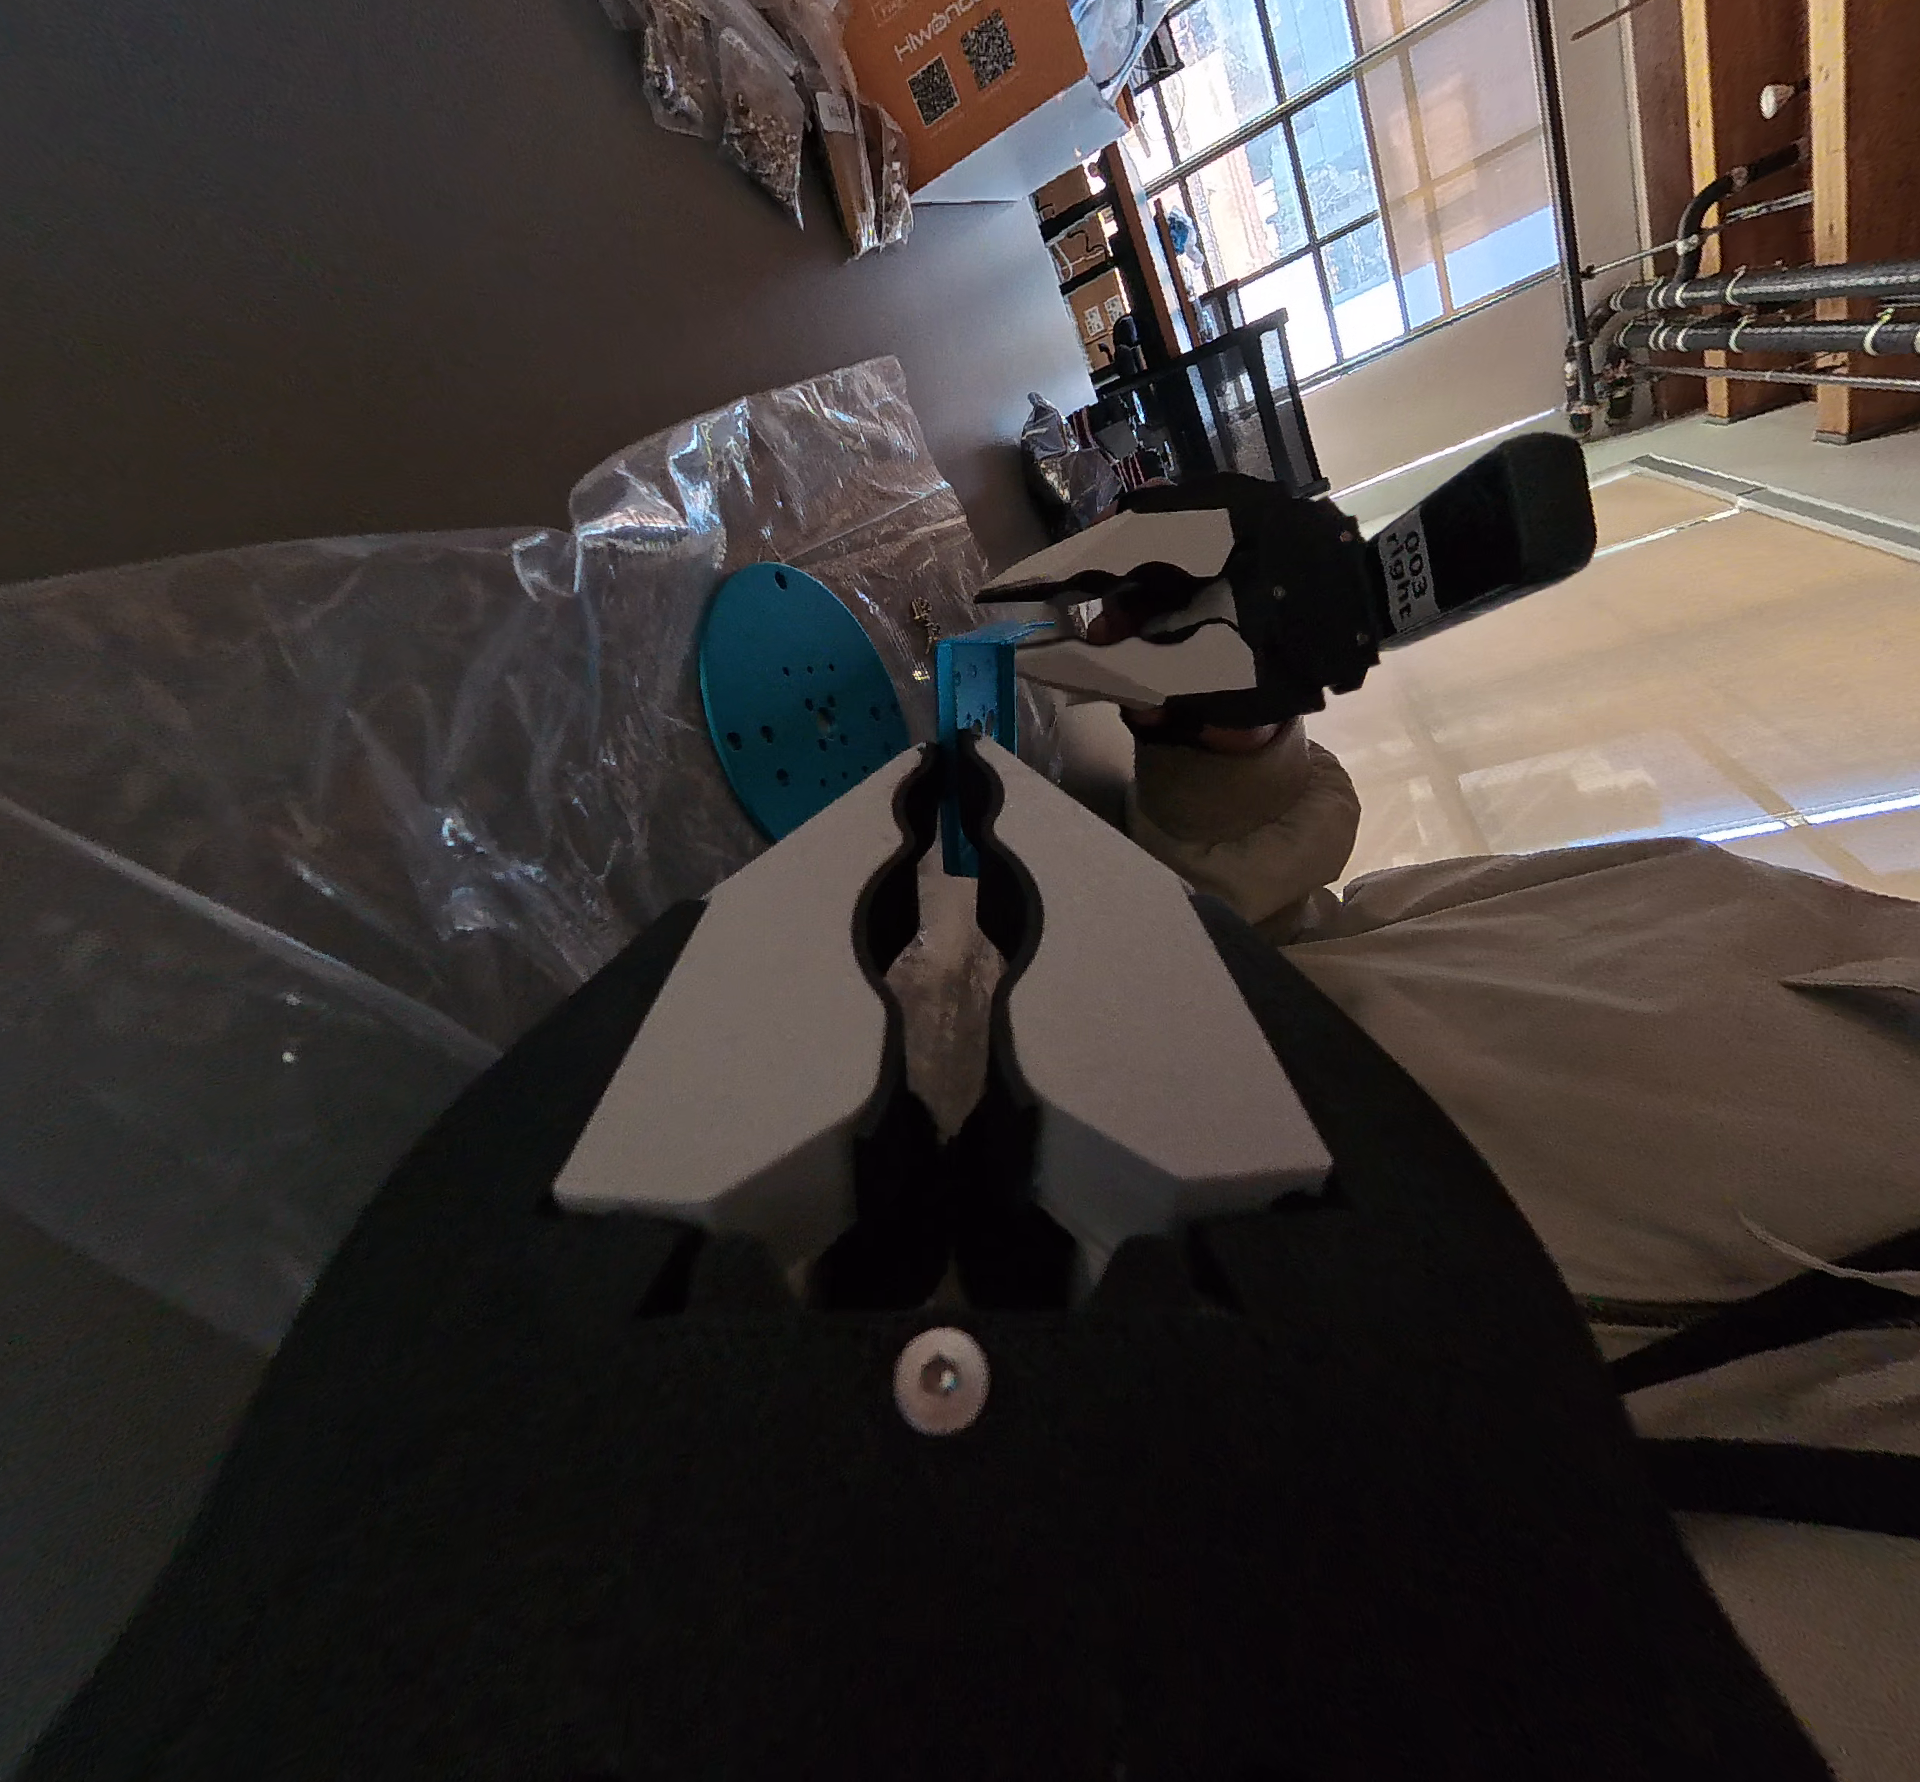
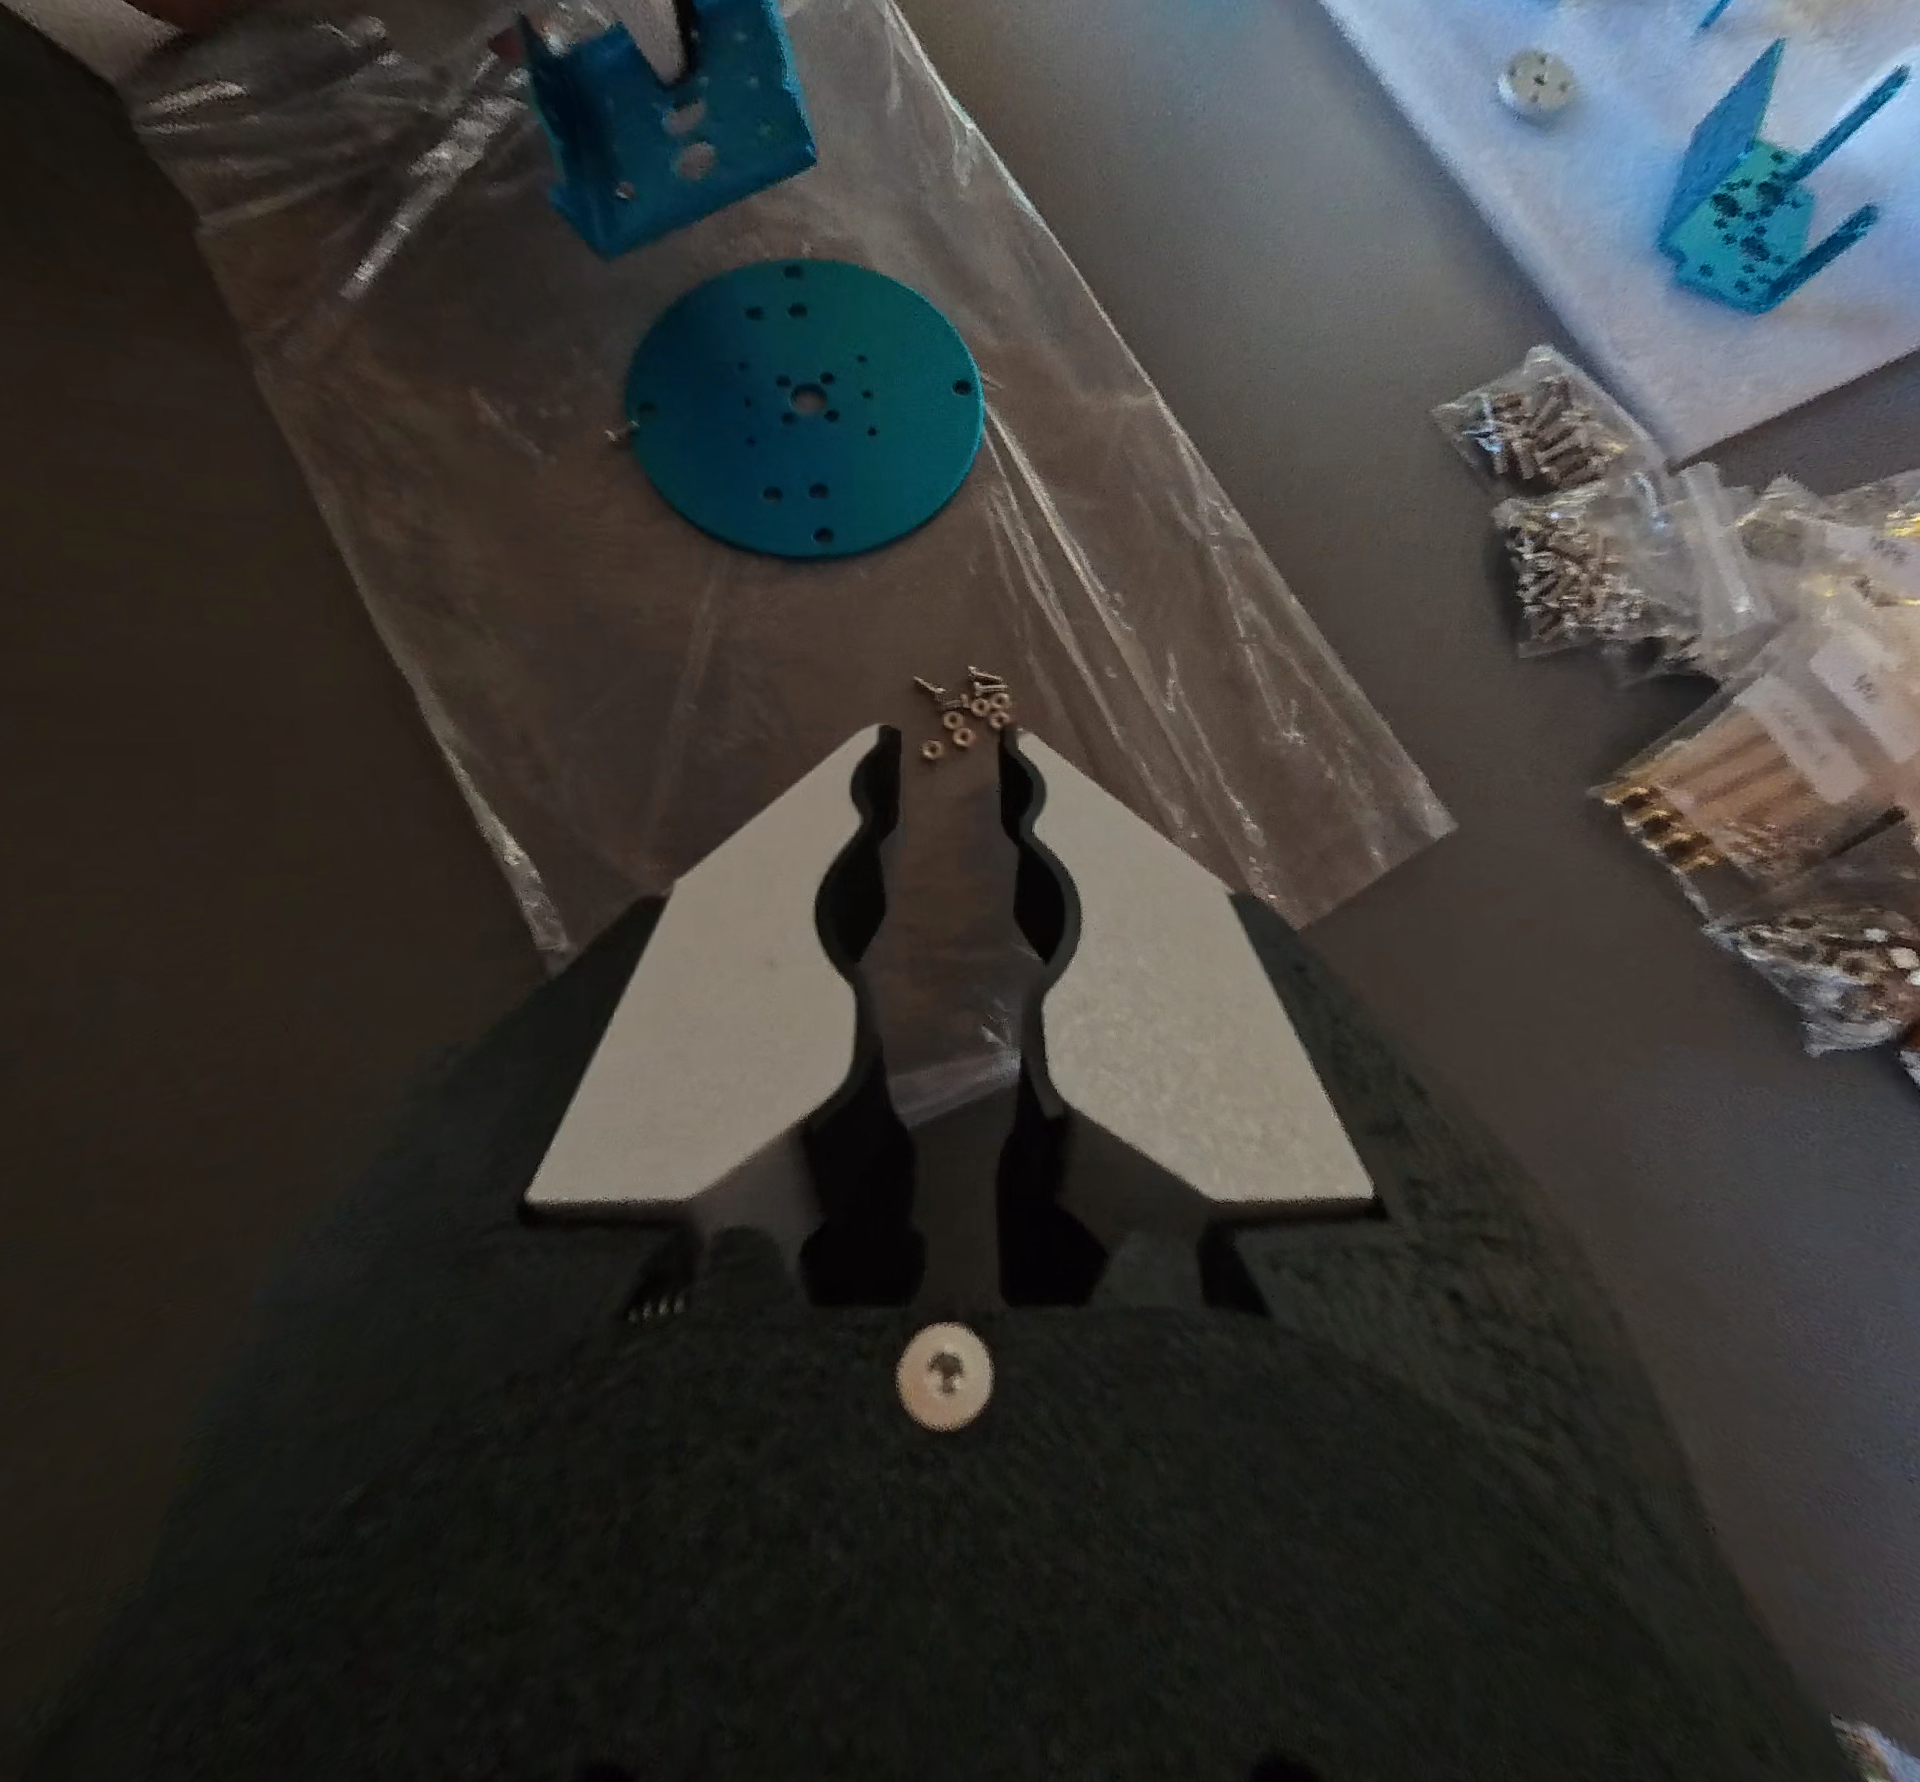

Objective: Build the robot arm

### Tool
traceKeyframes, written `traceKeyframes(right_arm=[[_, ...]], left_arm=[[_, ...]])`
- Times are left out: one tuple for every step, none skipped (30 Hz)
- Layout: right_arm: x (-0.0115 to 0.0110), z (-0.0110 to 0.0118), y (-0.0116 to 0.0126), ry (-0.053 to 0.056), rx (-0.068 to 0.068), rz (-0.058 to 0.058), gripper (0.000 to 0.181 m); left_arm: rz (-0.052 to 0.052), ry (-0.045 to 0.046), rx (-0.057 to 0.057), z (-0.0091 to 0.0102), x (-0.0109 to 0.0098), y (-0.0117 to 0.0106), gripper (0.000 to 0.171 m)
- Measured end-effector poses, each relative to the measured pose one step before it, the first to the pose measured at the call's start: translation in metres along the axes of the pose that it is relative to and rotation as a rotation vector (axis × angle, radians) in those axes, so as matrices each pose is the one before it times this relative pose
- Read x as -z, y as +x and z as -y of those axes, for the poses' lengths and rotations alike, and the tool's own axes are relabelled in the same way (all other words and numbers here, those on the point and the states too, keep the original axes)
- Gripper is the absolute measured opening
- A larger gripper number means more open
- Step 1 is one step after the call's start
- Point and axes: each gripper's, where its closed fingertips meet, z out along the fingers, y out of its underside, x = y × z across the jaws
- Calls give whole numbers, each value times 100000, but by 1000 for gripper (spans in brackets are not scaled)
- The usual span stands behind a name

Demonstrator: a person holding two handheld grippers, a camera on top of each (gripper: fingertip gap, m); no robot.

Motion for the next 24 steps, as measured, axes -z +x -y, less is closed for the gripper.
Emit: traceKeyframes(right_arm=[[-38, -32, 240, 28, 1324, -2257, 13], [-77, 90, 99, 604, 1070, -1352, 11], [-110, 242, -124, 1396, 302, 206, 10], [-175, 266, -199, 1480, -421, 987, 9], [-253, 115, -216, 535, -510, 1424, 9], [-315, -94, -190, -628, -30, 1294, 10], [-320, -323, -88, -1864, 741, 629, 11], [-243, -303, -66, -1697, 1046, 481, 12], [-159, -101, 65, -201, 369, -201, 13], [-8, 73, 56, 673, -229, 29, 13], [-9, 32, 12, 301, -409, 363, 13], [-34, 40, 26, 474, -411, 351, 13], [-34, -7, 57, 0, -270, 61, 13], [24, 93, 12, 470, 116, 145, 13], [13, 127, 63, 764, 41, -366, 12], [-30, 2, -23, 94, -261, 332, 12], [-58, -56, -107, -244, -561, 1029, 13], [-75, -33, -16, -150, -493, 427, 13], [18, 81, -2, 356, 224, -59, 12], [51, 180, -74, 1030, 637, 93, 12], [8, 130, -100, 795, 223, 319, 11], [-63, -89, -94, -662, -46, 579, 12], [-60, -142, -72, -848, 158, 297, 12], [-7, -40, 24, -129, 208, -339, 12]], left_arm=[[377, -205, -265, -39, -26, -56, 1], [493, -96, -300, -18, -13, -82, 1], [462, -4, -257, 4, 3, -74, 1], [362, -59, -168, 5, 4, -80, 1], [159, -41, 0, 5, 8, -64, 1], [-14, 22, 213, -5, 7, -39, 1], [-89, 49, 310, -4, -7, -29, 1], [-151, -119, 143, -23, -10, -6, 1], [-16, -238, -90, -39, -25, -1, 1], [181, -54, -148, -23, -8, -25, 1], [140, 62, -131, 7, 9, -9, 1], [29, 12, -85, 6, 2, -1, 1], [-43, 85, 13, 21, 17, 7, 1], [-93, 140, 76, 18, 22, 22, 1], [-139, 79, 43, 3, 15, 32, 1], [-159, -45, -74, -4, -3, 41, 1], [-59, 2, -63, -7, -7, 32, 1], [-114, 54, 60, 1, -14, 26, 1], [-196, -10, 78, -13, -12, 31, 1], [-78, -39, -23, -17, -7, 29, 1], [17, -22, -115, -19, -6, 23, 1], [-11, -13, -111, -9, -6, 22, 1], [-50, -22, -52, -3, -16, 20, 1], [-37, -6, 13, -10, -1, 11, 1]])
